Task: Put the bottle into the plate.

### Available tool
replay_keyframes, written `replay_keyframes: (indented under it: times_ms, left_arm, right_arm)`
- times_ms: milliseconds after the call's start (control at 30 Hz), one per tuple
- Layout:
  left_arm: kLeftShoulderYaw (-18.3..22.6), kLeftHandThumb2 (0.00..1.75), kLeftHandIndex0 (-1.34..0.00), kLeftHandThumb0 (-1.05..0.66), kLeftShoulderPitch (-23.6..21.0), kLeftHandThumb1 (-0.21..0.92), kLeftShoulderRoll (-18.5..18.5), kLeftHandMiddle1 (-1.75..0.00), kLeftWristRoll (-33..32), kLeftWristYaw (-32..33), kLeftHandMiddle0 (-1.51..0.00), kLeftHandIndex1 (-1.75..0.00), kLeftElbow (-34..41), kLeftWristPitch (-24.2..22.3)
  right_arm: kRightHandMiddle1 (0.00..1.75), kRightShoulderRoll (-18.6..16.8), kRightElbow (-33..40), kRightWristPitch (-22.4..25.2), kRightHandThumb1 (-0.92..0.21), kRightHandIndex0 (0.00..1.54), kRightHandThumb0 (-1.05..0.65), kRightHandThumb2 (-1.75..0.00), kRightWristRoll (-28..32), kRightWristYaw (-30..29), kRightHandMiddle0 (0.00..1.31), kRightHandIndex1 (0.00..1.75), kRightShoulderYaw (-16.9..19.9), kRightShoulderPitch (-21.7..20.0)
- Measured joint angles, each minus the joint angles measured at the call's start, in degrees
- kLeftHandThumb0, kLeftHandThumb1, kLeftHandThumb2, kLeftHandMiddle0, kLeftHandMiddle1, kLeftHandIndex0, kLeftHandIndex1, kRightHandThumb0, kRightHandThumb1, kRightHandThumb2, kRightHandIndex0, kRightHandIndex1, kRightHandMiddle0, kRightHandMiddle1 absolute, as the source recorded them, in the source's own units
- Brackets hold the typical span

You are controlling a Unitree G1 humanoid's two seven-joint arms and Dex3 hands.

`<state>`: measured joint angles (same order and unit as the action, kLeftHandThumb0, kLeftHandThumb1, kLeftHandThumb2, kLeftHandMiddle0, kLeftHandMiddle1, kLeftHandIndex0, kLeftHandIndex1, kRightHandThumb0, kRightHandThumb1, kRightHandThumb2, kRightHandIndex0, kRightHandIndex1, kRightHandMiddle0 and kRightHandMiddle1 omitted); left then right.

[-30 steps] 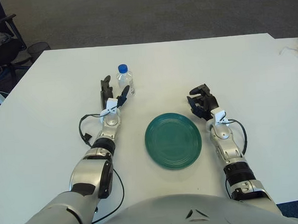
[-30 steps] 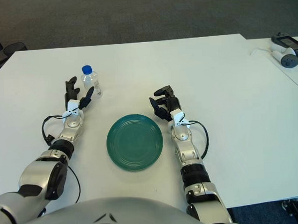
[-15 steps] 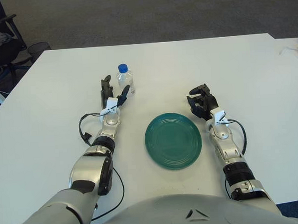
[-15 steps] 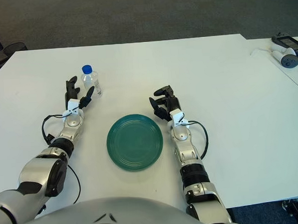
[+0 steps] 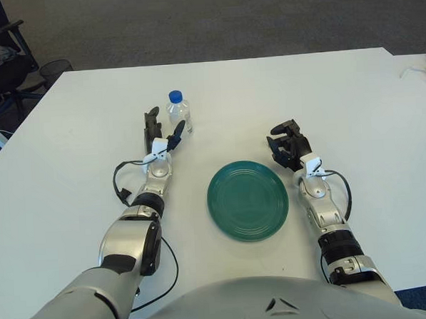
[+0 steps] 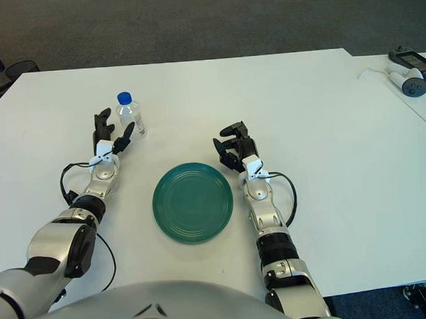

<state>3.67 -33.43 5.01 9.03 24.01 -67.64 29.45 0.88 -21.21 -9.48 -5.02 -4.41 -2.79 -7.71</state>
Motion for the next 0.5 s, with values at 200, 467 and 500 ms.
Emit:
replay_keyframes:
  times_ms: [200, 467, 500]
  left_arm:
    - [-0.69, 0.28, 0.0, -1.04, -0.11, 0.92, 0.39, -0.94, 0.5, -0.26, 0.0, -0.75, -0.28, 0.05]
    - [-2.45, 0.24, 0.0, -1.03, -0.16, 0.92, -0.16, -0.94, 0.99, -0.37, 0.0, -0.79, -0.2, 0.09]
    - [-2.57, 0.23, 0.0, -1.03, -0.16, 0.92, -0.35, -0.94, 1.02, -0.37, 0.0, -0.79, 0.0, -0.05]
  right_arm:
    - [1.68, -0.06, -0.31, -0.47, -0.89, 0.43, -0.01, -0.44, 0.04, -0.03, 0.16, 1.42, 0.04, -0.01]
    - [1.66, -0.03, -1.19, -1.97, -0.89, 0.44, -0.01, -0.44, 0.01, -0.17, 0.16, 1.43, 0.09, 0.01]
    - [1.66, -0.03, -1.19, -1.97, -0.89, 0.44, -0.01, -0.44, -0.01, -0.23, 0.16, 1.43, 0.09, 0.0]
